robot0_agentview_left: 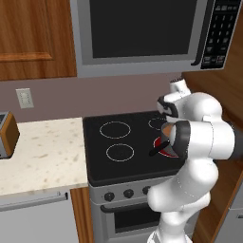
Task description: Pick up the sugar cube(s) and place them in the saucepan with hot chocolate.
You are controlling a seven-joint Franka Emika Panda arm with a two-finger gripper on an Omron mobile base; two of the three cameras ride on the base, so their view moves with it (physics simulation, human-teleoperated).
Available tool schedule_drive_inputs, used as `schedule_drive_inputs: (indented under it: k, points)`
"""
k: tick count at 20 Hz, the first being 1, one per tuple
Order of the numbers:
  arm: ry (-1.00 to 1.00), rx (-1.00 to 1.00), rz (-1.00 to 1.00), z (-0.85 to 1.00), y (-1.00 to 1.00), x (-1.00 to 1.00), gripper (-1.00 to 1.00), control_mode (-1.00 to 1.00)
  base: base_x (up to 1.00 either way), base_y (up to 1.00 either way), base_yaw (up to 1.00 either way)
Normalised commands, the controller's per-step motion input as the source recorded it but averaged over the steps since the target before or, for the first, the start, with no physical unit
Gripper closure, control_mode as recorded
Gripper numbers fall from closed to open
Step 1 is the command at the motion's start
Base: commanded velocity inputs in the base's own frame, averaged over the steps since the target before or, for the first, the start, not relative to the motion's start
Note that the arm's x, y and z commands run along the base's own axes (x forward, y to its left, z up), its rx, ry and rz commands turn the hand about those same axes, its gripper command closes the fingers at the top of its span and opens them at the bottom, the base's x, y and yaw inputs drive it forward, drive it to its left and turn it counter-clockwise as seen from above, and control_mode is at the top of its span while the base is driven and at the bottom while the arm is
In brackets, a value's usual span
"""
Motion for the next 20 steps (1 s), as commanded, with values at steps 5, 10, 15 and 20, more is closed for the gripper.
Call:
schedule_drive_inputs:
  k: [5, 10, 15, 20]
  points:
    - [-0.09, 0.00, 0.04, -0.20, 0.00, 0.02, 1.00, -1.00, 0.00, 0.00, 0.00]
    - [-0.02, 0.01, 0.02, -0.07, 0.00, 0.00, -1.00, -1.00, 0.00, 0.00, 0.00]
    - [-0.14, 0.00, 0.00, 0.05, 0.05, -0.01, -1.00, -1.00, 0.00, 0.00, 0.00]
    - [-0.19, 0.00, 0.00, 0.18, 0.00, -0.05, -1.00, -1.00, 0.00, 0.00, 0.00]
